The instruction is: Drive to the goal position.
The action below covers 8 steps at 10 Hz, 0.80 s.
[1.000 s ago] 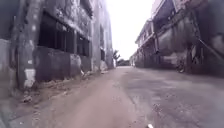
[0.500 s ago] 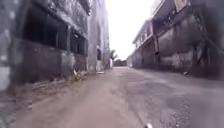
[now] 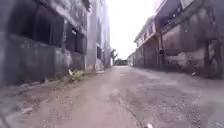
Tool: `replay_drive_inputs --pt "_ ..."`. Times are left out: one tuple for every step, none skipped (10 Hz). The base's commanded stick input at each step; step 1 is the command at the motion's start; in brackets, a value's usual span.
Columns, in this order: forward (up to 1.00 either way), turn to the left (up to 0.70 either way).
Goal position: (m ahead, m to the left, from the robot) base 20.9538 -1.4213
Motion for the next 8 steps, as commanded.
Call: replay_drive_inputs --pt "1.0 0.0" --pt "1.0 0.0" --pt "1.0 0.0" --pt "1.0 0.0" --pt "1.0 0.0" --pt "1.0 0.0" --pt "1.0 0.0" --pt "1.0 0.0"
